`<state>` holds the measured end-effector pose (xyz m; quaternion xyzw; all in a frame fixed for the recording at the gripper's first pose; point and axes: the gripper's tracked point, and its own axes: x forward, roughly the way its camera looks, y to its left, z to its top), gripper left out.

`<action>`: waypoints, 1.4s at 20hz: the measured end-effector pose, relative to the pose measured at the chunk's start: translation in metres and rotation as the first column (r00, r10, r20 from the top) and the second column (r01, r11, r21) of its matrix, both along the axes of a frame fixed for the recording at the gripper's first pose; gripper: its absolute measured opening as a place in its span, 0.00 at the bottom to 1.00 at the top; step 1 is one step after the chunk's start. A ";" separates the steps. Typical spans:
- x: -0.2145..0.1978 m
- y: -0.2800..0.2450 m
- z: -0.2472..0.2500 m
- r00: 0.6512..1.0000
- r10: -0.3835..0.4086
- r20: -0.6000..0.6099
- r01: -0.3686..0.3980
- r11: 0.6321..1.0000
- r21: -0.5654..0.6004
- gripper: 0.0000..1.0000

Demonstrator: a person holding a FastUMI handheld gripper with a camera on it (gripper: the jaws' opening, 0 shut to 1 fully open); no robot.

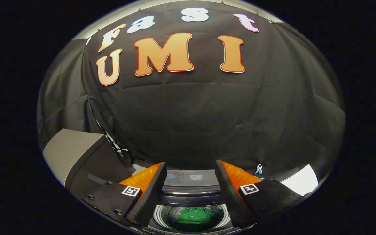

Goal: Put the clothes into the washing machine and then close the washing machine lid.

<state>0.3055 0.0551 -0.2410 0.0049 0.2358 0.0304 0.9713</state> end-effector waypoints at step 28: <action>-0.117 -0.017 0.134 0.963 -0.063 0.261 0.047 0.997 0.068 0.95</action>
